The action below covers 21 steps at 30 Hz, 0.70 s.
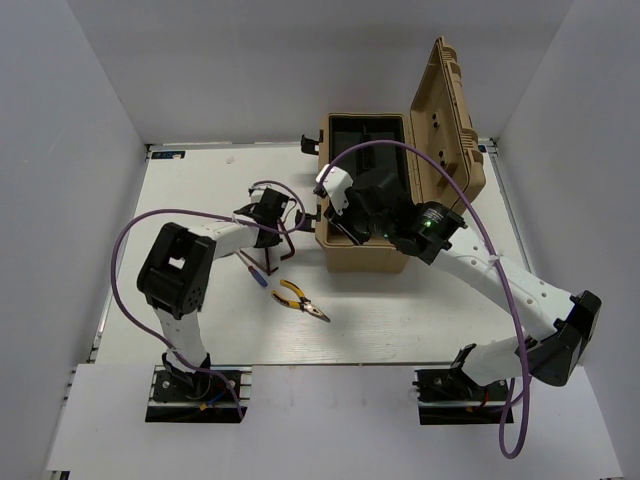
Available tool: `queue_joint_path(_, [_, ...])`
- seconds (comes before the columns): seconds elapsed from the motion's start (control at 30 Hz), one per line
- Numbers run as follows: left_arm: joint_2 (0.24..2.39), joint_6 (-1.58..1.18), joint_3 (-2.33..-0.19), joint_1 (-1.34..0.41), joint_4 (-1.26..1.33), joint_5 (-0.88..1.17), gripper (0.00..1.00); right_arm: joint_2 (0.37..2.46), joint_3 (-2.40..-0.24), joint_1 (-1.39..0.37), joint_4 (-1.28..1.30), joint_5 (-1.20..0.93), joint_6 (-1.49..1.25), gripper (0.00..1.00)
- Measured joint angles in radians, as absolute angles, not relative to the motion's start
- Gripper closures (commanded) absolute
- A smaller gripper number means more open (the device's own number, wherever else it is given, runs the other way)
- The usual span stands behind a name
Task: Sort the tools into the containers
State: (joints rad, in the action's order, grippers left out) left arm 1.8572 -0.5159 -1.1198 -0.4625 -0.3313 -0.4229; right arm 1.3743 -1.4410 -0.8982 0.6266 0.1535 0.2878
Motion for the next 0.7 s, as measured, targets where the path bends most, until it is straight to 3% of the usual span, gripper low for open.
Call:
queue_joint_path(0.3, [1.85,-0.537,-1.092,-0.435,-0.275,-0.378,0.71,1.37,-1.442,-0.898,0.628,0.152,0.277,0.58])
queue_joint_path(0.57, [1.85,-0.543,-1.09,-0.428,-0.257,-0.357,0.99,1.343,-1.442,-0.897,0.629,0.15,0.272,0.58])
queue_joint_path(0.7, [1.861,-0.535,-1.126,-0.426,-0.301,-0.349,1.0,1.331,-1.442,-0.897,0.629,0.15,0.272,0.58])
